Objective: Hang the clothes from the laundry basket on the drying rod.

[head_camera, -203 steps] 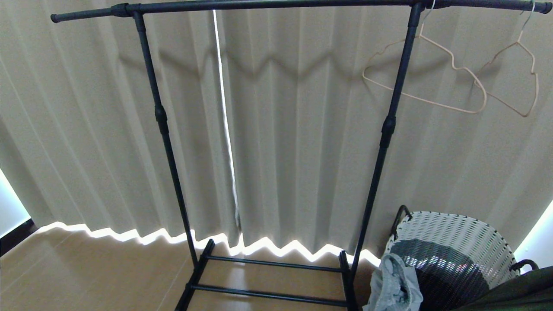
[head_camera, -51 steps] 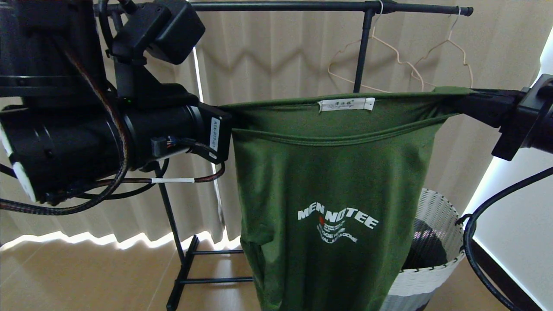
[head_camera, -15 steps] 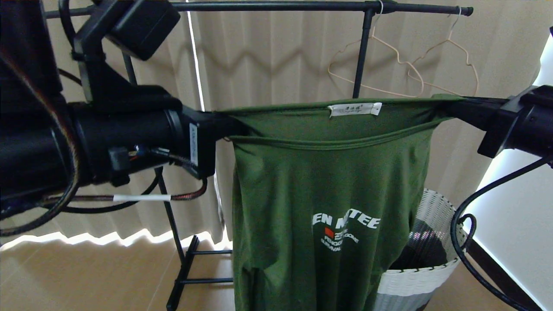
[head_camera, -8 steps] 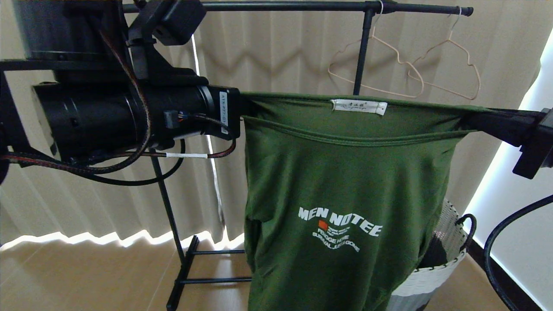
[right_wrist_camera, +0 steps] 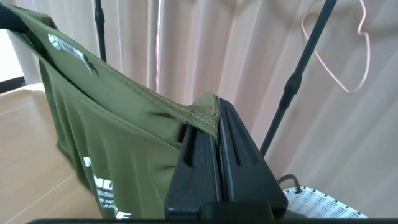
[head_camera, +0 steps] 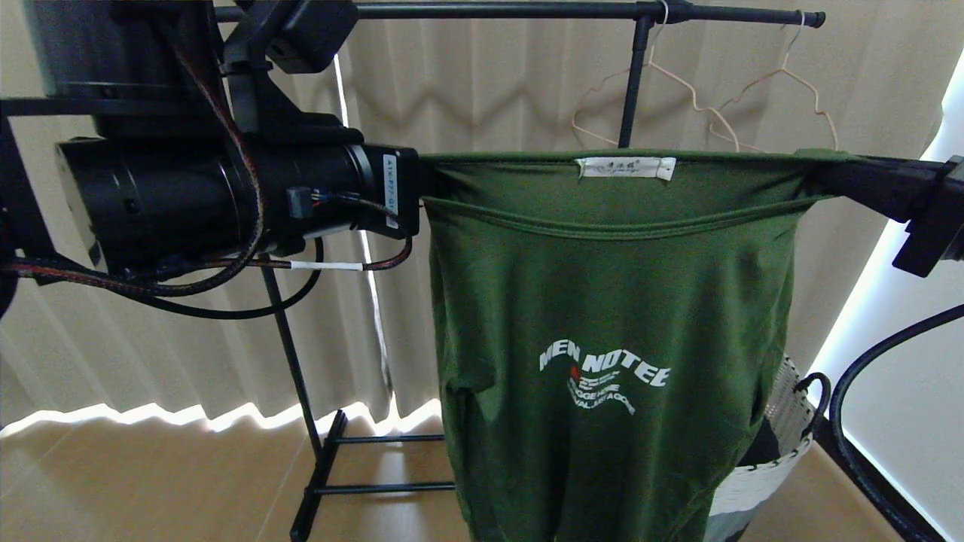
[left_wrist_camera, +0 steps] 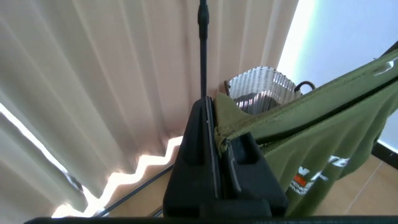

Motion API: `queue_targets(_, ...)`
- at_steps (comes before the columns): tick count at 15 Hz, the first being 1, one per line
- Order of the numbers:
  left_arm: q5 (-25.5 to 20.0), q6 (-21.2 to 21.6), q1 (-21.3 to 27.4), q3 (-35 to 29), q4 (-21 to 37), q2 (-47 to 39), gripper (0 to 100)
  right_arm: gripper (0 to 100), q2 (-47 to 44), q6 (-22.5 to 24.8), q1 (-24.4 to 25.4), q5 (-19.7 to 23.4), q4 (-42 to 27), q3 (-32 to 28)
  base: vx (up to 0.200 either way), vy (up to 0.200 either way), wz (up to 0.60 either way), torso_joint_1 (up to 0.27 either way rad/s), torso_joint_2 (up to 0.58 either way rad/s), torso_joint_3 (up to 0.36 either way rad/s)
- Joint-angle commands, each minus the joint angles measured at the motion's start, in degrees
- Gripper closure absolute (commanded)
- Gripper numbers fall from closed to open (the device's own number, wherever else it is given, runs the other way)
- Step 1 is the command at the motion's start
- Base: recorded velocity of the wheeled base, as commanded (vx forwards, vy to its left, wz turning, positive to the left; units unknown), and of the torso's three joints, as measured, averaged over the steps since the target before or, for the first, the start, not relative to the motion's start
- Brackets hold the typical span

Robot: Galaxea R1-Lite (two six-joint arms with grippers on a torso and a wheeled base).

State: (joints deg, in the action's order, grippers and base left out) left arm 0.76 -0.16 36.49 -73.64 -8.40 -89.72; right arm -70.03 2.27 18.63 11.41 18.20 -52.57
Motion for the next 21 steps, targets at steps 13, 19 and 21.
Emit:
queue_targets(13, -0.05, 0.07, -0.01, 3.51, -0.13, 1.39, 100, 100, -1.42, 0.28, 0.09, -0.07, 2.63, 1.06, 0.0, 0.0, 0.0, 0.0, 0.0, 0.0)
queue_targets(19, -0.05, 0.07, -0.01, 3.68, -0.13, 1.39, 100, 0, -1.07, 0.28, 0.09, -0.25, 2.45, 1.77, 0.0, 0.0, 0.0, 0.0, 0.0, 0.0)
queue_targets(21, 0.04, 0.16, -0.1, 4.12, -0.13, 1.39, 100, 0, -0.89, 0.28, 0.18, -0.07, 2.54, 3.52, 0.0, 0.0, 0.0, 0.0, 0.0, 0.0)
